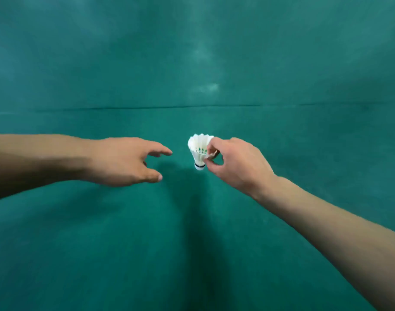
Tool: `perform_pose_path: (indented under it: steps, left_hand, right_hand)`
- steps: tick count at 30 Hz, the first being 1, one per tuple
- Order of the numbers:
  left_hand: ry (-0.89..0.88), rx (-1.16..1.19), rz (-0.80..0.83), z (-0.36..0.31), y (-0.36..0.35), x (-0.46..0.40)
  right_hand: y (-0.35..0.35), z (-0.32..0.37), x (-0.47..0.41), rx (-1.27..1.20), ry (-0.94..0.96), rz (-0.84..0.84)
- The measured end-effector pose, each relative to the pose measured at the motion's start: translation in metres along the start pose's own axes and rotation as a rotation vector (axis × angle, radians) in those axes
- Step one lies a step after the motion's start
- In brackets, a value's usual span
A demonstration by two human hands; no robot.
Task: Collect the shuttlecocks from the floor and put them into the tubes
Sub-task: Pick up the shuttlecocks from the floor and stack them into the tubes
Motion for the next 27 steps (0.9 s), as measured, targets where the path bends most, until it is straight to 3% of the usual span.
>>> perform_pose_path:
  steps: [2, 6, 11, 15, 19, 24, 27]
  left_hand:
    - [0.025, 0.067, -0.073, 0.029, 0.021, 0.022]
    - [0.253, 0.136, -0.303, 0.129, 0.041, 0.086]
    - [0.535, 0.171, -0.452, 0.268, 0.003, 0.179]
    - [0.736, 0.138, -0.409, 0.367, -0.039, 0.248]
    - [0.868, 0.11, -0.298, 0.433, -0.081, 0.295]
    - [1.109, 0.245, -0.167, 0.478, -0.137, 0.333]
    - [1.167, 0.324, -0.087, 0.487, -0.166, 0.345]
  right_hand:
    - [-0.017, 0.057, -0.01, -0.052, 0.093, 0.009]
    - [-0.053, 0.182, -0.035, -0.133, 0.281, 0.045]
    - [-0.069, 0.295, -0.057, -0.234, 0.369, 0.143]
    - [-0.083, 0.365, -0.066, -0.387, 0.378, 0.319]
    - [-0.1, 0.423, -0.075, -0.369, 0.402, 0.503]
    - [-0.126, 0.485, -0.068, -0.46, 0.395, 0.599]
    - [-0.143, 0.501, -0.053, -0.529, 0.379, 0.648]
Point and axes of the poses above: each hand's wrist, its own x-axis away from the middle knuckle, its own y-axis out of the back of the hand, z = x × y, the point moved 7 cm from there along -x, towards the middle knuckle, and after that the axes turned 5 degrees about -z, right-handed, at the moved point
